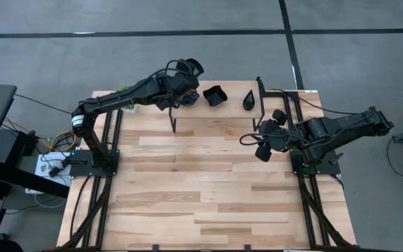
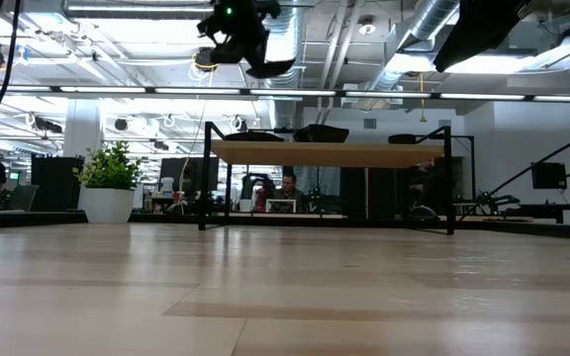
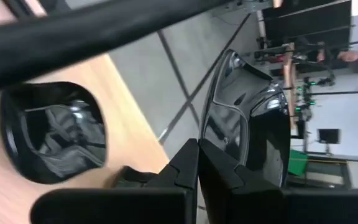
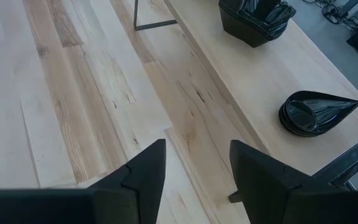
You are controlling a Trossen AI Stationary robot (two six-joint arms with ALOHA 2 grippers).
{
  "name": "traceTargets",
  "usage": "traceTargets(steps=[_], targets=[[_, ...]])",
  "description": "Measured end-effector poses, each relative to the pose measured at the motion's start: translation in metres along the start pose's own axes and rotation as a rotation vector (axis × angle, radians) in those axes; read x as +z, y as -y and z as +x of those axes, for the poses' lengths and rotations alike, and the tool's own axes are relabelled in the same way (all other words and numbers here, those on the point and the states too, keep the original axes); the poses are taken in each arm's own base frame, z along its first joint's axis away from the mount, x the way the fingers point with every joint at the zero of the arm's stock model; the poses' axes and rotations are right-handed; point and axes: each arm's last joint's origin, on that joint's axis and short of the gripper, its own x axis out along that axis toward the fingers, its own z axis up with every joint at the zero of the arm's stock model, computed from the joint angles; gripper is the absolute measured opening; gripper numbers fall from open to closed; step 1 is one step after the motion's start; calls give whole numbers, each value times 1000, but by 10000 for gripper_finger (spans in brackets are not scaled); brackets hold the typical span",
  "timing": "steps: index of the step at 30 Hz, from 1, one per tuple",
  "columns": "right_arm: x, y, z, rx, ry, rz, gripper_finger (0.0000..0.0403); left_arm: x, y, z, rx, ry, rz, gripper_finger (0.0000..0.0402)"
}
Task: Pick & Place Mini shaped plates
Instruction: Stack the black plate on top of the black plate on the shelf
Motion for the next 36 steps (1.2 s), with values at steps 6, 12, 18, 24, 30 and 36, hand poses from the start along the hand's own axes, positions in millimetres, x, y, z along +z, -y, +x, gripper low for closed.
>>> traceTargets(steps=[6,12,18,24,30,36], targets=[[0,0,0,0,1,0,171,1,-6,9,28,5,9,10],[0,0,0,0,0,0,173,4,-7,14,32,16,25,10],[0,0,0,0,0,1,171,4,-5,15,33,-5,60,10],[0,0,0,0,0,0,173,-1,-4,15,55,-136,-20,10],[0,0,0,0,0,1,171,-6,-22,25,143,-178,-88,10],[0,0,0,0,0,0,173,-9,-33,29,197,-196,-121,10]])
